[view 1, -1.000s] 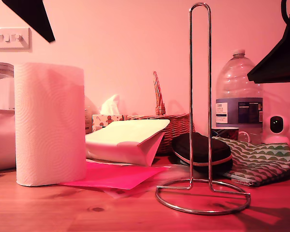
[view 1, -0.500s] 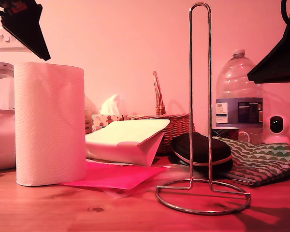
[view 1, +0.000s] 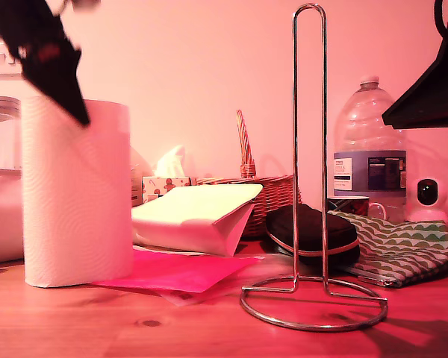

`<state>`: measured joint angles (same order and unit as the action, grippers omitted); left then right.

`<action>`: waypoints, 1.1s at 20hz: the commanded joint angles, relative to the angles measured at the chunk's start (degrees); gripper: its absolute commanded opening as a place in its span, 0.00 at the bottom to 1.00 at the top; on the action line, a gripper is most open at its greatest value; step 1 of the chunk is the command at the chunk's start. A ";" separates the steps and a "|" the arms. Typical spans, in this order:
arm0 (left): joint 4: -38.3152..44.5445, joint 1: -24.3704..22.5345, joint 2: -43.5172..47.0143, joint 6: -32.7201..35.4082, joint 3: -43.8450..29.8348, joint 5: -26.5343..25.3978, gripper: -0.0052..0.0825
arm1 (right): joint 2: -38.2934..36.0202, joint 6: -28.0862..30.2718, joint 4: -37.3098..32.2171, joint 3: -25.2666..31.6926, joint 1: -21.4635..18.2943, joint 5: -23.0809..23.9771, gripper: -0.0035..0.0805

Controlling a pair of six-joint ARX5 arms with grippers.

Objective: Insert the paper towel roll into the metallic stand.

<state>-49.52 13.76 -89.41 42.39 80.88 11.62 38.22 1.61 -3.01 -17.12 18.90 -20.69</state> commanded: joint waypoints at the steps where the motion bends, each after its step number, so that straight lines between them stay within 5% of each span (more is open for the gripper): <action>1: -0.13 -0.52 -0.94 0.07 0.33 -0.11 0.66 | 0.26 0.35 -0.61 0.70 0.33 -0.42 0.17; 4: -0.70 -0.46 -0.79 -0.52 2.60 -0.02 0.56 | 0.26 0.35 -0.61 0.70 0.33 -0.39 0.17; 8: -1.90 0.09 -0.79 -2.12 3.85 0.90 0.26 | 0.26 0.35 -0.63 0.70 0.33 -0.39 0.17; 12: -2.91 0.09 -0.79 -3.41 3.85 1.07 0.12 | 0.26 0.35 -0.63 0.70 0.33 -0.39 0.17; 16: -6.88 0.09 -0.85 -3.41 3.85 2.78 0.14 | 0.26 0.33 -0.63 0.70 0.33 -0.39 0.17; 20: -7.02 0.07 -0.92 -4.68 3.85 2.93 0.47 | 0.26 0.33 -0.59 0.70 0.33 -0.42 0.17; 22: -6.93 0.07 -0.92 -4.85 3.85 2.93 0.49 | 0.26 0.31 -0.59 0.70 0.33 -0.42 0.17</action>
<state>-56.55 13.76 -89.36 37.85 85.62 14.48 38.22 1.61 -3.01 -17.12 18.90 -20.71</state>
